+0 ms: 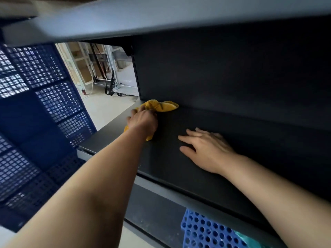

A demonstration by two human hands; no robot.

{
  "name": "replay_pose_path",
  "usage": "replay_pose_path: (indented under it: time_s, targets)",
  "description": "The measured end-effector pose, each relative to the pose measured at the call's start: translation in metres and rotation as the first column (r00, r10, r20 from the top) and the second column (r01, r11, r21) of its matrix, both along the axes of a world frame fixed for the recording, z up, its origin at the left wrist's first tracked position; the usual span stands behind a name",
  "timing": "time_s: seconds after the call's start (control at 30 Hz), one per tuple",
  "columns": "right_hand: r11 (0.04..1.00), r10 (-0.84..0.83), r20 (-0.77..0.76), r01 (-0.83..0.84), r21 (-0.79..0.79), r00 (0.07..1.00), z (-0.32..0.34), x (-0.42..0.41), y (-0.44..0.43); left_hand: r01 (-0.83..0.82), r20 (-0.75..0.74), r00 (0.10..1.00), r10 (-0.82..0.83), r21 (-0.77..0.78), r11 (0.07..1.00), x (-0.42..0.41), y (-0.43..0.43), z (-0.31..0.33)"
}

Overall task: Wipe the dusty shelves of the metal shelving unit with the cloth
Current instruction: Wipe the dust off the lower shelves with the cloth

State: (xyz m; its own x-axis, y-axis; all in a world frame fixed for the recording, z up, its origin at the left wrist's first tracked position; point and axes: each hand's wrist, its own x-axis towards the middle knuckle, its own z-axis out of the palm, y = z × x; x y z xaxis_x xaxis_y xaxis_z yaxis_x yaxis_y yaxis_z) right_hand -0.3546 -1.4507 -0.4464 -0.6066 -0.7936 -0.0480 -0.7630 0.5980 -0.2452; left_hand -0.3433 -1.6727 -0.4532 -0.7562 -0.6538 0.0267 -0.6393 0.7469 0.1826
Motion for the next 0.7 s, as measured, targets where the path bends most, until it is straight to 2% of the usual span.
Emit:
replay_pose_path:
  time_s: [0.2, 0.43, 0.6, 0.7]
  targets:
    - [0.998, -0.047, 0.022, 0.046, 0.051, 0.999, -0.001, 0.006, -0.013, -0.111, -0.011, 0.994, 0.111, 0.010, 0.994, 0.028, -0.035, 0.000]
    - [0.999, -0.032, 0.038, 0.031, 0.034, 0.999, -0.004, 0.004, -0.012, -0.286, -0.017, 0.958, 0.286, -0.011, 0.958, 0.077, -0.049, 0.001]
    - [0.997, 0.024, 0.107, -0.015, -0.081, 0.994, 0.001, 0.001, 0.006, -0.243, -0.054, 0.969, 0.240, -0.047, 0.969, 0.106, -0.034, -0.002]
    - [0.991, 0.037, 0.076, -0.026, -0.134, 0.996, 0.004, 0.001, 0.026, -0.219, -0.073, 0.974, 0.216, -0.041, 0.975, 0.116, -0.016, -0.003]
